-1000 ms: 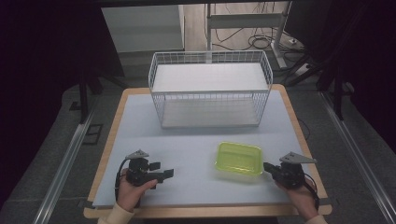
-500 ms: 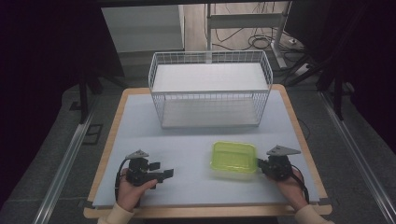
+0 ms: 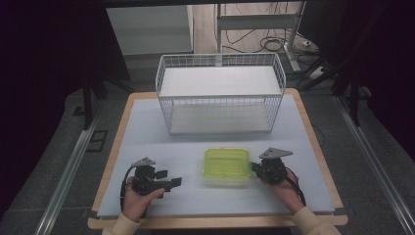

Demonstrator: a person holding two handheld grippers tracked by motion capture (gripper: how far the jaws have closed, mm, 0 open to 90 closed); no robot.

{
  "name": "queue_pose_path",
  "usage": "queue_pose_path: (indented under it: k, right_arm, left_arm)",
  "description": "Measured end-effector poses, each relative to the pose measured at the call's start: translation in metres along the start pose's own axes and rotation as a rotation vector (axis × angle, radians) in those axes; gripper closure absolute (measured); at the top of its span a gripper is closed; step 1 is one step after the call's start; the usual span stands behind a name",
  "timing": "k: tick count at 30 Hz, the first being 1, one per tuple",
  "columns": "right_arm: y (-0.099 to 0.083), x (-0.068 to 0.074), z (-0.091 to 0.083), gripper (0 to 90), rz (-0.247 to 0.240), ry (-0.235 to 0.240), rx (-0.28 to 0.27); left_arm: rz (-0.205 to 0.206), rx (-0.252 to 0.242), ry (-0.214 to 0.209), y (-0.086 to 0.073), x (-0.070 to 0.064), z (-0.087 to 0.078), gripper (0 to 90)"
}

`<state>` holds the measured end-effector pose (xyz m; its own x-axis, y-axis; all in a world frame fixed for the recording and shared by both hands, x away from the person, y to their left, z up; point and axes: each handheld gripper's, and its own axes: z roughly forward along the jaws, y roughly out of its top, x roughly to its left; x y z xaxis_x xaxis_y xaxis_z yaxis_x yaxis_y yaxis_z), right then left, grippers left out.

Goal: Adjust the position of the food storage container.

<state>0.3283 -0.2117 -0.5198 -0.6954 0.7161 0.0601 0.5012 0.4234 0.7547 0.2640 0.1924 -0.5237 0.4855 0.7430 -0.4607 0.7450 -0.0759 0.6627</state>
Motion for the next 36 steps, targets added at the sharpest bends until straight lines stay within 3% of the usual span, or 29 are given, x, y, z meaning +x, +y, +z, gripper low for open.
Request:
queue_pose_path:
  k: [19, 25, 36]
  right_arm:
    - [0.013, 0.01, 0.021, 89.1, -0.006, 0.025, 0.013]
    - [0.011, 0.001, 0.007, 89.0, 0.04, 0.02, -0.017]
    - [-0.006, -0.015, -0.037, 85.8, 0.098, 0.024, -0.051]
  left_arm:
    - [-0.001, 0.0, 0.0, 0.0, 0.001, 0.0, 20.1]
    - [-0.006, -0.008, 0.001, 0.0, 0.002, -0.002, 20.2]
    - [-0.008, -0.011, 0.011, 0.0, 0.003, -0.002, 20.2]
